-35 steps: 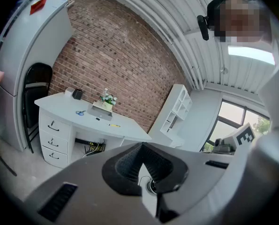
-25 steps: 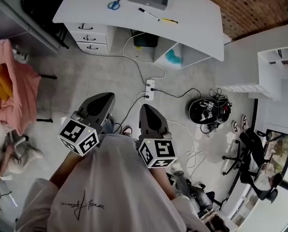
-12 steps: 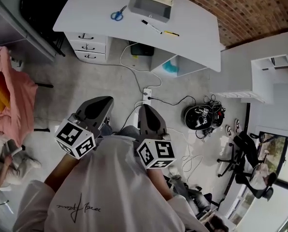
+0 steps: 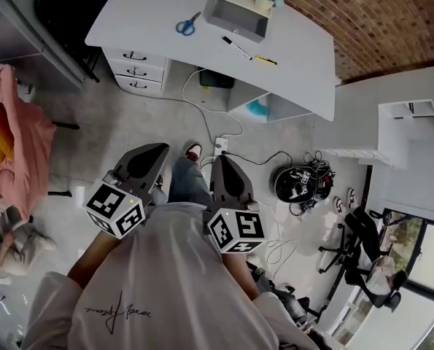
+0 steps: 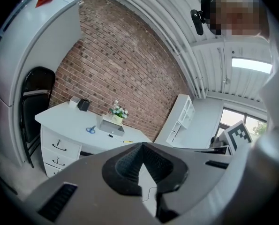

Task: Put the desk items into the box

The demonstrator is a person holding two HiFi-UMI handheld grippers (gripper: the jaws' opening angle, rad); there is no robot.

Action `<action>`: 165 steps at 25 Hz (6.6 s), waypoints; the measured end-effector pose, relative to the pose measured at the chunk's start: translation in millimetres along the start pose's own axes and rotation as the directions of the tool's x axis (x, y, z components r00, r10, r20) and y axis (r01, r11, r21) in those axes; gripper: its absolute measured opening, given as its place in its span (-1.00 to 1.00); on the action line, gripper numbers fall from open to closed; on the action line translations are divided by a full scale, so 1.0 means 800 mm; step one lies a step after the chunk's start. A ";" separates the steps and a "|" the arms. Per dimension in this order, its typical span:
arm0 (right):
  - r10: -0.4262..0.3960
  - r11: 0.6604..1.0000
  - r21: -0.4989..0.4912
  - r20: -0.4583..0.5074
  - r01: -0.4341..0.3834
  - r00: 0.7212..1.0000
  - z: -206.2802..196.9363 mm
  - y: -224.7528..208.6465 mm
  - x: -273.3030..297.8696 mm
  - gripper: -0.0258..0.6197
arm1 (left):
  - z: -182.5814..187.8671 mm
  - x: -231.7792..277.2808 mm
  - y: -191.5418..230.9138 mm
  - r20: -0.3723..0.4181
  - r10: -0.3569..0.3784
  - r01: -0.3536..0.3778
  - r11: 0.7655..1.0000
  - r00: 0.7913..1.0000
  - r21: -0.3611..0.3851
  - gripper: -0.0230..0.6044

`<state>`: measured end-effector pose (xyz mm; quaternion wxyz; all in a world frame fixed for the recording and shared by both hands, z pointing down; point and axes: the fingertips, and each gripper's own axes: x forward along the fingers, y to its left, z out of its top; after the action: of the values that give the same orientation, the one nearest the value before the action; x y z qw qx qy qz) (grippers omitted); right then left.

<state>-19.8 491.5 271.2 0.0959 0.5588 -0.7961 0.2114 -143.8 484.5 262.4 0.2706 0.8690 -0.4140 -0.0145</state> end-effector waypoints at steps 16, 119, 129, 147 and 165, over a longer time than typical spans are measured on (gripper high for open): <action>0.088 0.996 0.015 0.006 -0.088 0.996 0.058 -0.064 0.112 -0.84 | 0.045 0.117 0.035 -0.052 0.074 -0.071 0.996 0.996 0.053 -0.91; 0.120 0.924 -0.273 -0.454 -0.267 0.883 0.070 -0.311 0.514 -0.51 | 0.129 0.510 0.238 -0.305 -0.039 0.043 0.999 0.952 0.004 -0.91; 0.133 0.884 -0.305 -0.564 -0.355 0.815 0.021 -0.324 0.536 -0.51 | 0.118 0.518 0.243 -0.316 -0.004 0.002 1.000 0.949 -0.006 -0.91; 0.082 0.812 -0.379 -0.678 -0.443 0.731 -0.027 -0.346 0.561 -0.52 | 0.109 0.515 0.256 -0.323 0.054 -0.066 0.998 0.945 -0.024 -0.91; 0.089 0.784 -0.358 -0.744 -0.507 0.663 -0.051 -0.346 0.566 -0.64 | 0.104 0.526 0.262 -0.347 0.053 -0.081 0.994 0.936 -0.068 -0.91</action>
<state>72.8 45.9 547.7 0.5005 0.2426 -0.8101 0.1855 -37.3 33.7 376.2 0.3744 0.8317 -0.3887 0.1301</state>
